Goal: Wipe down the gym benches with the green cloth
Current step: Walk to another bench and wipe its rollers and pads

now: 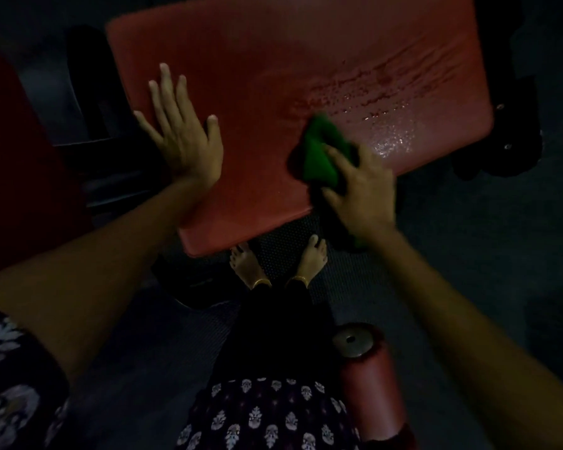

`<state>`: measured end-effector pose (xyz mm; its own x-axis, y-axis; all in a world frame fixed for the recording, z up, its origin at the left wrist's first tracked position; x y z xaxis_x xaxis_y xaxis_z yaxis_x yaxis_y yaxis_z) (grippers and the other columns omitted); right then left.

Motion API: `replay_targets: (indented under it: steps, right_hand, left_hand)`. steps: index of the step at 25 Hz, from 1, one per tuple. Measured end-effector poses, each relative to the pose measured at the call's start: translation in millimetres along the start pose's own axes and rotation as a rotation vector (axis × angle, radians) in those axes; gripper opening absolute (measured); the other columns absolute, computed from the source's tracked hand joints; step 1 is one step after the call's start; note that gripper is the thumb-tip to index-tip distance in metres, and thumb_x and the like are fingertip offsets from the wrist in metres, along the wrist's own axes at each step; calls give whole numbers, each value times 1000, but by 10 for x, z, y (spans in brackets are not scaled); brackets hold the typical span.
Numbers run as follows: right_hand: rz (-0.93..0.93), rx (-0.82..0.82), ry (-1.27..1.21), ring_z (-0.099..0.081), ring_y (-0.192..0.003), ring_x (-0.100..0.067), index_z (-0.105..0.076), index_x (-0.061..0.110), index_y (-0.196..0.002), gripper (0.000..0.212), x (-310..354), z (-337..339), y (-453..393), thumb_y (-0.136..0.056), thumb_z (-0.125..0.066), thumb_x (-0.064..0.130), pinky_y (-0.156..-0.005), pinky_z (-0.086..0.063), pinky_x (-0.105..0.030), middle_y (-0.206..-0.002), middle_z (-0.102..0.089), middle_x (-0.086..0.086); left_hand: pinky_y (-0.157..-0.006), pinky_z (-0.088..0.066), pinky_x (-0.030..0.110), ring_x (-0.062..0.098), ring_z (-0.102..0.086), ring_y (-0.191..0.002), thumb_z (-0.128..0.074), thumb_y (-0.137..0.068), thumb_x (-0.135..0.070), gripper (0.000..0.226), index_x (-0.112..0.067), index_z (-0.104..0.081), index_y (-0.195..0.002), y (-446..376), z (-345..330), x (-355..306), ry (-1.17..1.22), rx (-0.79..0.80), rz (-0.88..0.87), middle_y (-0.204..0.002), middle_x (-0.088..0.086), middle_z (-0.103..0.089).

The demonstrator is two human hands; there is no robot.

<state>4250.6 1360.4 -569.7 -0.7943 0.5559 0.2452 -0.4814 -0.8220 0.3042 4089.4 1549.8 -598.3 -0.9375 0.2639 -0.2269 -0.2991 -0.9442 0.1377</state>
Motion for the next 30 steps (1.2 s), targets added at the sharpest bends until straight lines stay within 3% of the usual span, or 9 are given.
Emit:
replay_targets:
  steps: [4,6,11,14,19,21,25,27,30]
  right_hand:
    - [-510,-156,-131,-39,-126,-32,-40,20,-142,58,-759,218,-52,-89,-58,35,-98,-37,-44,-145,-33,-12]
    - [-592,-170,-148,-38,-125,-31,-36,20,-143,56,-580,195,-176,-93,-51,39,-97,-35,-43,-146,-31,-9]
    - [-30,25,106,-37,-124,-31,-29,24,-146,58,186,130,-372,-93,-51,32,-94,-32,-42,-152,-25,-5]
    - [234,70,189,-37,-122,-34,-30,26,-146,56,37,254,-550,-93,-50,25,-94,-33,-45,-149,-28,-7]
    - [-405,-17,16,-33,-128,-35,-30,26,-146,55,-600,565,-897,-94,-50,30,-100,-30,-46,-147,-29,-8]
    - [-323,21,67,-31,-130,-33,-27,26,-147,58,-190,453,-857,-94,-49,34,-101,-28,-44,-149,-28,-7]
    - [310,133,184,-33,-126,-32,-26,29,-147,60,450,226,-777,-92,-50,32,-96,-28,-44,-150,-27,-6]
    - [239,78,205,-34,-125,-33,-28,29,-146,59,192,334,-1013,-92,-50,26,-96,-30,-44,-147,-29,-9]
    - [-245,-19,76,-34,-127,-33,-28,27,-147,58,-247,522,-1252,-93,-50,25,-100,-30,-42,-146,-29,-11]
  left_hand:
    - [-112,10,56,26,5,-146,-26,-98,-47,64,-14,-8,-151,61,-162,-369,-9,80,-35,-160,0,0]
    - [-112,10,56,29,6,-146,-23,-98,-49,66,-14,-6,-151,85,-244,-434,-58,76,-17,-160,0,0]
    - [-113,7,55,28,2,-146,-18,-101,-40,56,-14,-10,-151,116,-288,-413,-54,35,-10,-159,-1,-6]
    - [-113,7,54,27,0,-146,-19,-102,-36,53,-15,-13,-151,119,-283,-415,-45,16,-4,-159,-2,-8]
    - [-113,6,55,27,0,-146,-19,-101,-37,54,-16,-14,-151,120,-298,-451,-50,14,9,-159,-2,-8]
    - [-113,6,56,28,1,-146,-19,-101,-36,54,-15,-12,-151,128,-299,-457,-50,33,0,-159,-2,-7]
    - [-114,7,55,27,3,-146,-20,-100,-31,54,-16,-8,-151,124,-286,-448,-59,50,16,-159,-1,-3]
    - [-113,8,55,27,4,-146,-21,-100,-31,55,-15,-7,-151,122,-284,-434,-62,48,25,-159,0,-2]
    - [-112,9,55,28,5,-146,-19,-101,-34,55,-15,-5,-151,132,-300,-439,-82,47,23,-159,0,-2]
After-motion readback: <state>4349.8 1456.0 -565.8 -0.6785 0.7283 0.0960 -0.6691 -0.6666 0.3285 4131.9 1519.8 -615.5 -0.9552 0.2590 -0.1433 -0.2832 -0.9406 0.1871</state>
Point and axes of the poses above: each hand's wrist, its own y-axis away from the middle knuckle, its own z-axis out of the back of the hand, x = y × z, the point moved 2 cm from there along -y, towards the middle knuckle
